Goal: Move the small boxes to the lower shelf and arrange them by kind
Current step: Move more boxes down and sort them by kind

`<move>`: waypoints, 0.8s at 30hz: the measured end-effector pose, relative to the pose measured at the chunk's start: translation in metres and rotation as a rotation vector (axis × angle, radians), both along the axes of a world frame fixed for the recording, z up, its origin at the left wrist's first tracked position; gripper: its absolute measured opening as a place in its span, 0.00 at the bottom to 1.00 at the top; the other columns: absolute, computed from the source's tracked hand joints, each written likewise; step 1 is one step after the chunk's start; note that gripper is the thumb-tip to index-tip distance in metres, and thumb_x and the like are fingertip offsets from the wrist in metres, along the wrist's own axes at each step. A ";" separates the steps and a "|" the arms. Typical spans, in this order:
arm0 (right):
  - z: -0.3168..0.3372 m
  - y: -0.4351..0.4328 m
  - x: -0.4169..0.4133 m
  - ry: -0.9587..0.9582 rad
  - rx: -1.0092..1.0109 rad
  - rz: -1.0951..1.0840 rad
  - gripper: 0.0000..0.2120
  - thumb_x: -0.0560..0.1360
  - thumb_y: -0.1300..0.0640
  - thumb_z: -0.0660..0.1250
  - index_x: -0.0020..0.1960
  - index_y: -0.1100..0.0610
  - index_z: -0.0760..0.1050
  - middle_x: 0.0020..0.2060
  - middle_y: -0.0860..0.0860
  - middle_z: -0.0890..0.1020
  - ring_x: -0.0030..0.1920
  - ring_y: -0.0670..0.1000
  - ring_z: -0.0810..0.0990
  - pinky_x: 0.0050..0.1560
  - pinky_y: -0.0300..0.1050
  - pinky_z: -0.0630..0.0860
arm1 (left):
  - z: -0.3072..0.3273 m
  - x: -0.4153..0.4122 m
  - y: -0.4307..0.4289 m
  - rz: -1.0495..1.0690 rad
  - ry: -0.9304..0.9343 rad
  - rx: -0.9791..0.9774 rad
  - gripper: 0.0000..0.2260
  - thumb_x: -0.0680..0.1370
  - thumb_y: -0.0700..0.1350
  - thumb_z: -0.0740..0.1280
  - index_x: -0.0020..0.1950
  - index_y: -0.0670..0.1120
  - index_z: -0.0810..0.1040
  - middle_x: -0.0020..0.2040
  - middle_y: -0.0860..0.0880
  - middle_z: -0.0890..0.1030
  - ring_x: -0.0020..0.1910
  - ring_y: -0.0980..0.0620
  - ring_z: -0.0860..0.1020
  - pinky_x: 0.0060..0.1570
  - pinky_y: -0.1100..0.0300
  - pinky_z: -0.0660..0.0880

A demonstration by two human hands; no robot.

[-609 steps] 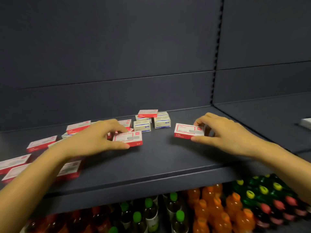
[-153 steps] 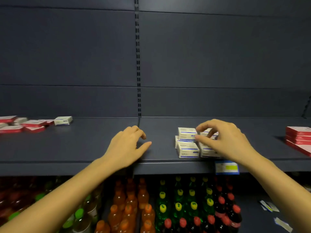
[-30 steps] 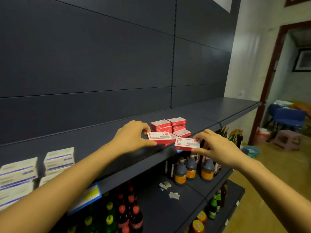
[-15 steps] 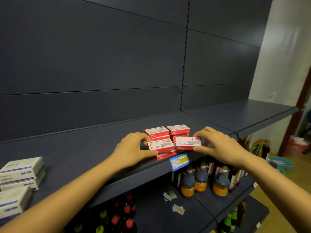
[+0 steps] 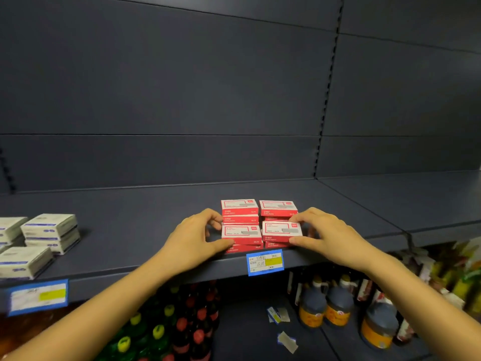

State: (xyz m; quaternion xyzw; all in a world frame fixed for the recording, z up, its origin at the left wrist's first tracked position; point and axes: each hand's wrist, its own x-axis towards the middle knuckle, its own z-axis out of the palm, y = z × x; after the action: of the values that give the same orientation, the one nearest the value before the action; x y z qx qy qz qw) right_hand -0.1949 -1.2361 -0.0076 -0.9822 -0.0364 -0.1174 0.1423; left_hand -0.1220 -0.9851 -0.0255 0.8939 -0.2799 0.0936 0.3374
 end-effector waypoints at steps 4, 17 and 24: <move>-0.009 -0.004 0.002 -0.085 0.024 -0.045 0.18 0.73 0.40 0.64 0.60 0.44 0.69 0.57 0.41 0.76 0.39 0.40 0.71 0.38 0.37 0.67 | 0.004 -0.012 0.009 0.088 -0.080 0.024 0.16 0.73 0.53 0.68 0.57 0.50 0.71 0.51 0.56 0.77 0.47 0.56 0.75 0.47 0.60 0.73; 0.022 0.080 0.007 -0.282 -0.178 0.238 0.12 0.74 0.42 0.61 0.56 0.42 0.71 0.55 0.39 0.77 0.54 0.47 0.76 0.44 0.42 0.66 | 0.015 -0.059 0.106 0.413 -0.280 0.310 0.09 0.77 0.49 0.62 0.56 0.49 0.74 0.52 0.54 0.79 0.54 0.51 0.75 0.55 0.53 0.72; 0.025 0.183 0.026 -0.293 -0.180 0.553 0.14 0.75 0.40 0.59 0.58 0.42 0.70 0.54 0.38 0.77 0.55 0.42 0.75 0.47 0.40 0.71 | 0.018 -0.099 0.200 0.702 -0.293 0.462 0.11 0.77 0.52 0.61 0.56 0.50 0.74 0.57 0.52 0.78 0.58 0.50 0.74 0.53 0.56 0.70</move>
State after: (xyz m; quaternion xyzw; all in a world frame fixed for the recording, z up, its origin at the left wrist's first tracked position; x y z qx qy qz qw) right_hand -0.1688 -1.0528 0.0173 -0.9165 -0.3319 -0.2106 0.0748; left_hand -0.2207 -0.7848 -0.0077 0.9640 -0.0180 0.2633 0.0333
